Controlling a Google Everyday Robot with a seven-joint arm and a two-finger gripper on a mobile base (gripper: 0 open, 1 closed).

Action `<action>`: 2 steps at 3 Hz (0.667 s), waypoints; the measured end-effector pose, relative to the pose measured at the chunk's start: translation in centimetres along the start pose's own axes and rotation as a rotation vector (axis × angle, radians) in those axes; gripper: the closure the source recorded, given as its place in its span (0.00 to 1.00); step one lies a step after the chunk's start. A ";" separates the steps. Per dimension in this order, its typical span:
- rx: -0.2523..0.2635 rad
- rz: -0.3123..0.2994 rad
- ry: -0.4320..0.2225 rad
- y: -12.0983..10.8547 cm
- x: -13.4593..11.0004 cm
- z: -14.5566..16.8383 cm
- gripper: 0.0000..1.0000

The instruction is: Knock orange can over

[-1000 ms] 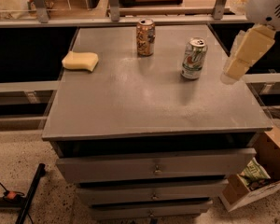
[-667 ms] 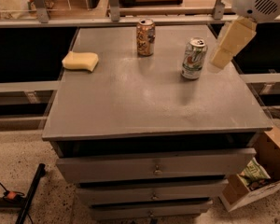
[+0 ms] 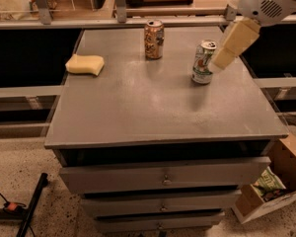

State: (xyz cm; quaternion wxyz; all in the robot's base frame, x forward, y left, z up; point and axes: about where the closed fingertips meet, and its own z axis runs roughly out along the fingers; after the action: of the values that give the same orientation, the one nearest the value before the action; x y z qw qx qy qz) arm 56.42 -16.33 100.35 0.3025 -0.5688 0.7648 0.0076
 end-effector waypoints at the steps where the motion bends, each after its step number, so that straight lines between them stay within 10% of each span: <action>1: -0.016 0.007 -0.149 -1.6 -2.8 2.4 0.00; 2: -0.022 0.005 -0.336 -3.9 -5.3 4.4 0.00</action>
Offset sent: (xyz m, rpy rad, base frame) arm 0.1027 0.0674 0.0116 0.5249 -0.1846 0.2061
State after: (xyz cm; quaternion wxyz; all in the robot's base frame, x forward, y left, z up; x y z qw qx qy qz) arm 62.73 -11.51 100.55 0.4202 -0.5608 0.7046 0.1117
